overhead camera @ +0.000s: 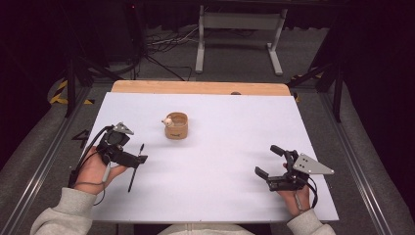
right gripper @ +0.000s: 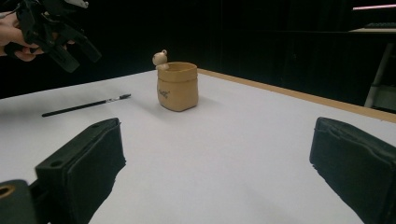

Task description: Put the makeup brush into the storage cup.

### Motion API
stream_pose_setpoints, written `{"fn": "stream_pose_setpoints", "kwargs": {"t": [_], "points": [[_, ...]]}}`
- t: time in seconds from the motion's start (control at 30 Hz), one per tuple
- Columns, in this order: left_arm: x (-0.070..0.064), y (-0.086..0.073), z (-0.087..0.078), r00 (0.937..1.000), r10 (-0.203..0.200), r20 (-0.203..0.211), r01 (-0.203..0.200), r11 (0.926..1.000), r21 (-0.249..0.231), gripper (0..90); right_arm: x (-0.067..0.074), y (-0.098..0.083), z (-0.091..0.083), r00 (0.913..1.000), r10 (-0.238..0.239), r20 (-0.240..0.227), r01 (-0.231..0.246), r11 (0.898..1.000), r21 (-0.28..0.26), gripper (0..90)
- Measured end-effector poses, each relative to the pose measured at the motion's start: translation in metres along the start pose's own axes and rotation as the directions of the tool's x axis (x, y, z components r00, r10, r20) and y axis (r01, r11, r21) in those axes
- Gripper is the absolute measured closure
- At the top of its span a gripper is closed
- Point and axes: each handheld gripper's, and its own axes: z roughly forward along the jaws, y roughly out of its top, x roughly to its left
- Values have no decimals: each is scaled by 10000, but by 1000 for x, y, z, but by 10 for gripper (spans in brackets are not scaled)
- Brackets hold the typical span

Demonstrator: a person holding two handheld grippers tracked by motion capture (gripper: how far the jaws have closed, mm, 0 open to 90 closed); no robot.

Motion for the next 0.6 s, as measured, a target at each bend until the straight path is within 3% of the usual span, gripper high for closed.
{"fn": "stream_pose_setpoints", "kwargs": {"t": [0.13, 0.2, 0.23, 0.3, 0.47, 0.6], "points": [[4, 2, 3, 9998, -170, 138, 165, 9991, 383, 32, 0, 0, 0, 10000, 31, -22, -31, 10000, 22, 31], [6, 4, 5, 9983, -391, 427, 359, 9967, 727, 32, 0, -1, 1, 10000, 27, -70, -27, 10000, 41, 31], [6, 4, 5, 9983, -391, 427, 359, 9967, 727, 27, 0, -1, 1, 10000, 49, -77, -49, 10000, 64, 31], [5, 8, 11, 9974, -690, 201, 659, 9898, 1267, 16, 0, -1, 2, 9999, 60, -132, -59, 9999, 82, 31], [3, 12, 15, 9943, -1002, 354, 940, 9847, 1466, 13, 1, -1, 2, 9999, 63, -154, -61, 9999, 86, 31], [2, 15, 16, 9945, -1011, 260, 961, 9843, 1478, 30, 1, -1, 2, 9998, 87, -160, -86, 9999, 80, 31]]}}
